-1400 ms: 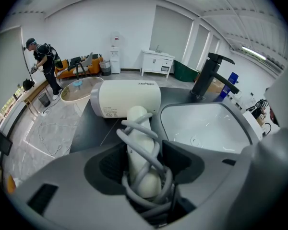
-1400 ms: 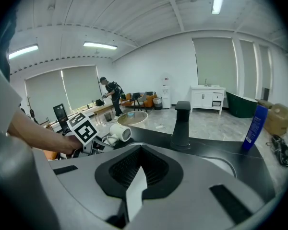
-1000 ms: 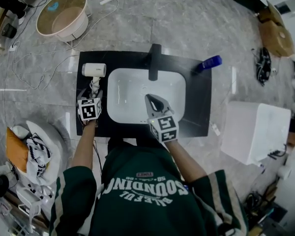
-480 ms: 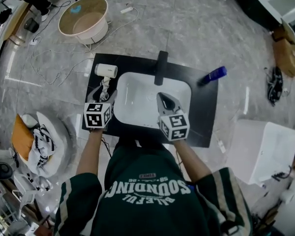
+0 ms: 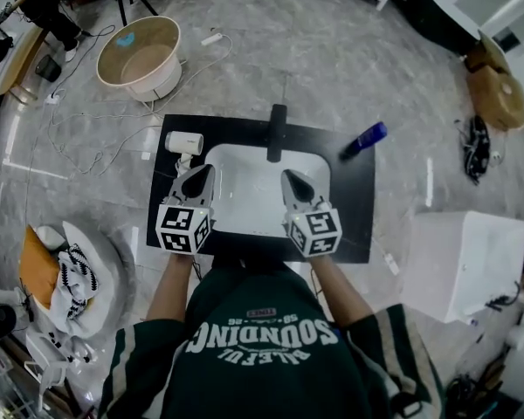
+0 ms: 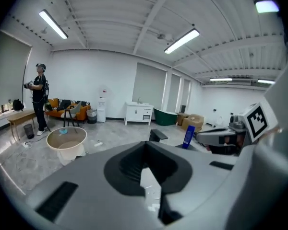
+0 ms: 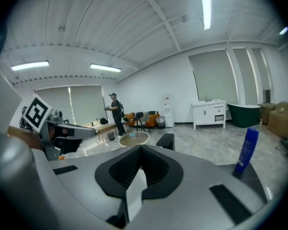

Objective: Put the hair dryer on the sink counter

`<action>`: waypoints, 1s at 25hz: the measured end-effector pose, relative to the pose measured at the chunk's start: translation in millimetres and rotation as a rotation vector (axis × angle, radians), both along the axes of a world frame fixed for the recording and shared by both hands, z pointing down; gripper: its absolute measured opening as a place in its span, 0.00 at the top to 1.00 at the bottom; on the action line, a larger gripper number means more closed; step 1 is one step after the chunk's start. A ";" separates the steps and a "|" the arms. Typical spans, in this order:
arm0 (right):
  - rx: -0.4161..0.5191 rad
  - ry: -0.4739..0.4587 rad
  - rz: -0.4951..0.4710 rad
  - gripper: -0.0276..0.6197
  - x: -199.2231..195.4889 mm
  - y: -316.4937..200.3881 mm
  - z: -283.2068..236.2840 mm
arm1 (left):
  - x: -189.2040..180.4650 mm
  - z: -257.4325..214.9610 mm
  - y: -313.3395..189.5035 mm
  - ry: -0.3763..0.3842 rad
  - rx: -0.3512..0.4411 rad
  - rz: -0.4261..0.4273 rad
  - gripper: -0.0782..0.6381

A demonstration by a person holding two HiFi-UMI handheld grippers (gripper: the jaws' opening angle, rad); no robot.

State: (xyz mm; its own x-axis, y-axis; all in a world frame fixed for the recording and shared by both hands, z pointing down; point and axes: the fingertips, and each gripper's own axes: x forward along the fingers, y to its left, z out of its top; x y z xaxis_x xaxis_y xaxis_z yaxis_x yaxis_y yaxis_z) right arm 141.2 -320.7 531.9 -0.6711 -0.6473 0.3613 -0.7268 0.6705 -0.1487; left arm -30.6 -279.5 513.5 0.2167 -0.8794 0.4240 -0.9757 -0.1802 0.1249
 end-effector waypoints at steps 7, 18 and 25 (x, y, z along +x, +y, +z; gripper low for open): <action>0.057 -0.013 0.045 0.96 3.7 3.4 -16.4 | 20.9 -16.1 -9.0 -0.001 0.070 0.090 0.89; 0.100 0.011 0.135 0.96 13.2 10.0 -22.9 | 29.8 -12.9 -11.2 -0.015 0.082 0.186 0.89; 0.095 0.010 0.157 0.96 15.3 13.6 -22.1 | 26.8 -7.5 -6.0 -0.018 0.070 0.191 0.89</action>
State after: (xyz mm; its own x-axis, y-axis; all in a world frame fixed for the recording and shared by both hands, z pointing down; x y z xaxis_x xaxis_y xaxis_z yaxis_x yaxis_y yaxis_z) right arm 156.5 -307.1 509.8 -0.5555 -0.7755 0.2999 -0.8250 0.5591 -0.0824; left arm -3.8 -285.5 506.0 0.3750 -0.8505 0.3689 -0.9250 -0.3695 0.0883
